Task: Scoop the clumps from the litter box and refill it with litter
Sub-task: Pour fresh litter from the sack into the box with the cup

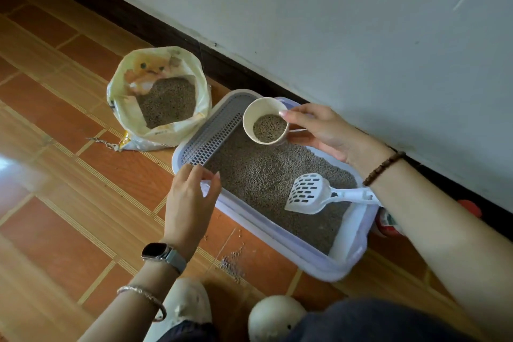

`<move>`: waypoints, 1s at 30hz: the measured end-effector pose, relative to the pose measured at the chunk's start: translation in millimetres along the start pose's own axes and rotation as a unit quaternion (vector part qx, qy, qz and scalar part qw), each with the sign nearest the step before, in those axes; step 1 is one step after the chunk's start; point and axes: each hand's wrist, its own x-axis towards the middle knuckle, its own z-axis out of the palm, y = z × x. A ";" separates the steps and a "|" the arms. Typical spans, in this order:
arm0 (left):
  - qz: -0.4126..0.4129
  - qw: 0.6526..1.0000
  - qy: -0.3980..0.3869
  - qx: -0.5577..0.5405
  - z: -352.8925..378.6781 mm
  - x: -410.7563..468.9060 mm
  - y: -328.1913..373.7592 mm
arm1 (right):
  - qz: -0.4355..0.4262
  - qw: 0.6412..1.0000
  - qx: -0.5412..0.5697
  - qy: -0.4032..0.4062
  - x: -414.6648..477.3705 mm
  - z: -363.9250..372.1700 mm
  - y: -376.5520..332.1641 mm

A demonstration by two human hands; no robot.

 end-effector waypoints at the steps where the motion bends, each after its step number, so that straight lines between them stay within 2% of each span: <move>1: 0.002 1.000 0.004 0.001 -0.6 -0.1 0.6 | -0.007 1.000 -0.020 0.012 -3.1 -5.3 5.9; 5: 0.007 1.000 -0.001 -0.003 -0.7 0.0 6.2 | -0.060 0.987 -0.137 0.061 -10.9 -19.5 25.1; 10: 0.027 1.000 -0.007 0.004 2.8 -0.6 9.1 | -0.137 0.956 -0.246 0.077 -11.4 -28.3 40.8; 15: 0.031 0.999 -0.009 0.008 2.5 0.2 7.7 | -0.210 0.889 -0.399 0.084 -16.1 -28.2 47.9; 20: 0.032 0.999 -0.009 0.010 2.2 -1.2 6.6 | -0.303 0.803 -0.505 0.089 -16.6 -23.3 59.3; 25: 0.035 0.999 -0.008 0.011 1.2 -1.6 7.1 | -0.356 0.748 -0.552 0.096 -17.9 -22.6 61.4; 30: 0.038 0.999 -0.005 0.010 0.9 -1.4 7.4 | -0.383 0.729 -0.558 0.103 -21.7 -22.5 58.3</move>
